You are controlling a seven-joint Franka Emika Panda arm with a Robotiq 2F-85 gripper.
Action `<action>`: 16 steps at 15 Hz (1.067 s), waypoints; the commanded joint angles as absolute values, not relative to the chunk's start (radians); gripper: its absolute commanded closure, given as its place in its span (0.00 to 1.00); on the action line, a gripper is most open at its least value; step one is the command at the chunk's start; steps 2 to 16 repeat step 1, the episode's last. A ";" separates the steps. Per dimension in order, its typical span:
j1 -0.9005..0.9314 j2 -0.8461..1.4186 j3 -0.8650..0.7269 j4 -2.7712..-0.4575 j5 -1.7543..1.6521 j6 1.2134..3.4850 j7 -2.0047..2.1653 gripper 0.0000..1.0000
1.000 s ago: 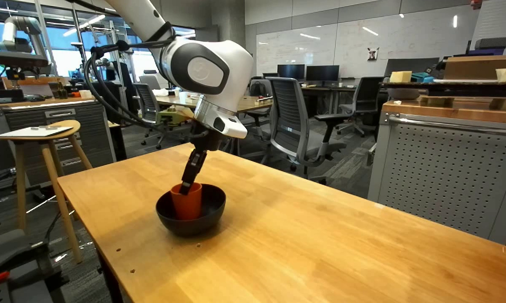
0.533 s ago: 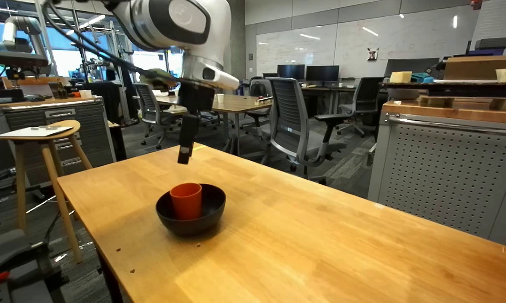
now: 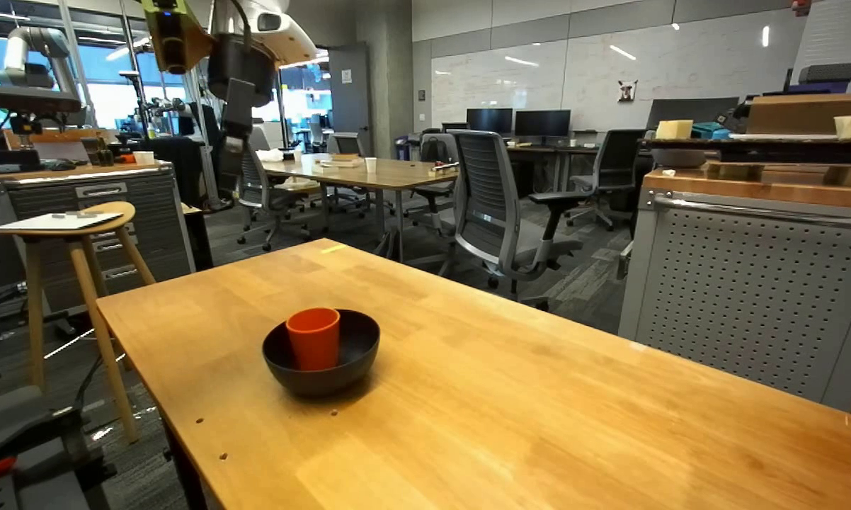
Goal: Put the orange plastic cup in the black bowl
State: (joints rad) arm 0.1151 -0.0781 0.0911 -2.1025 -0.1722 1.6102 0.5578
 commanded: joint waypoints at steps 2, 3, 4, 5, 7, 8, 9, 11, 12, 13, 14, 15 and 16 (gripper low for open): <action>0.110 -0.078 0.110 -2.095 -0.173 1.600 0.552 0.00; 0.110 -0.078 0.110 -2.095 -0.173 1.600 0.552 0.00; 0.110 -0.078 0.110 -2.095 -0.173 1.600 0.552 0.00; 0.110 -0.078 0.110 -2.095 -0.173 1.600 0.552 0.00; 0.110 -0.078 0.110 -2.095 -0.173 1.600 0.552 0.00; 0.110 -0.078 0.110 -2.095 -0.173 1.600 0.552 0.00; 0.110 -0.078 0.110 -2.095 -0.173 1.600 0.552 0.00; 0.110 -0.078 0.110 -2.095 -0.173 1.600 0.552 0.00; 0.110 -0.078 0.110 -2.095 -0.173 1.600 0.552 0.00; 0.110 -0.078 0.110 -2.095 -0.173 1.600 0.552 0.00; 0.110 -0.078 0.110 -2.095 -0.173 1.600 0.552 0.00; 0.110 -0.078 0.110 -2.095 -0.173 1.600 0.552 0.00; 0.110 -0.078 0.110 -2.095 -0.173 1.600 0.552 0.00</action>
